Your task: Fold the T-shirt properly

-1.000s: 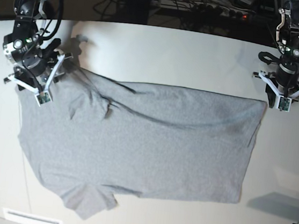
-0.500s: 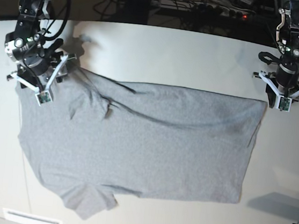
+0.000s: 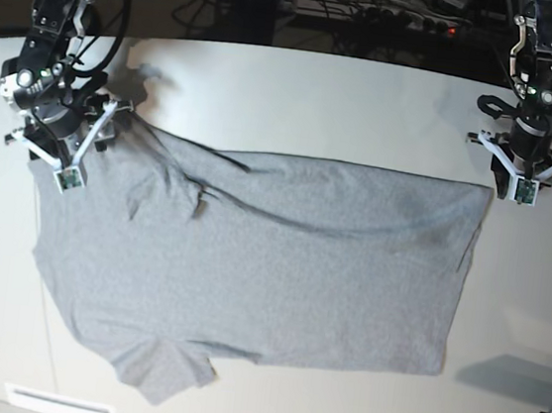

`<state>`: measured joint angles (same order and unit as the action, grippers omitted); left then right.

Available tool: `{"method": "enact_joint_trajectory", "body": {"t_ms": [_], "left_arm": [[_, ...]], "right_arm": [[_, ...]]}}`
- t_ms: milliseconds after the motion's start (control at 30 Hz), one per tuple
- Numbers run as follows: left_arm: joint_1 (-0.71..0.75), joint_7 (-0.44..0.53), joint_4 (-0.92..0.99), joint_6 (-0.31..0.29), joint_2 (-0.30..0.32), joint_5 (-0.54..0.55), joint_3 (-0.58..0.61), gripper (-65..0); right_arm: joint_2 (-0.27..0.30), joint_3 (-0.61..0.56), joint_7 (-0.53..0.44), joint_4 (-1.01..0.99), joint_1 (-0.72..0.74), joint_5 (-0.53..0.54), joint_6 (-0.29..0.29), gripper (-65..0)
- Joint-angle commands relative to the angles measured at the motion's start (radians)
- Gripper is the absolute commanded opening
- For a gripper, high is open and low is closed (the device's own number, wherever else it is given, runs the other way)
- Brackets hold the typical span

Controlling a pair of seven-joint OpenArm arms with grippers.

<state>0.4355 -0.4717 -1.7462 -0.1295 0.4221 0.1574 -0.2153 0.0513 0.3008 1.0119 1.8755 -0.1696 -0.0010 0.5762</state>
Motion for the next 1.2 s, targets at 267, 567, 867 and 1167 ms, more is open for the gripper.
{"method": "enact_joint_trajectory", "body": {"t_ms": [267,567,867,1167], "left_arm": [[-0.004,0.021,-0.018,0.011,0.017,-0.005,-0.009,-46.9],[-0.004,0.021,-0.018,0.011,0.017,-0.006,-0.009,-46.9],[-0.004,0.021,-0.016,0.011,0.017,-0.006,-0.005,-46.9],[-0.004,0.021,-0.014,0.011,0.017,-0.005,-0.005,-46.9]], "right_arm": [[-0.001,0.002,-0.001,-0.001,0.012,0.006,-0.002,-32.2],[-0.001,0.002,-0.025,-0.067,0.012,0.006,-0.002,-32.8],[0.002,-0.005,-0.026,-0.067,0.012,0.006,-0.002,-58.0],[0.020,-0.007,-0.026,-0.061,0.034,0.003,-0.002,-65.0]]}}
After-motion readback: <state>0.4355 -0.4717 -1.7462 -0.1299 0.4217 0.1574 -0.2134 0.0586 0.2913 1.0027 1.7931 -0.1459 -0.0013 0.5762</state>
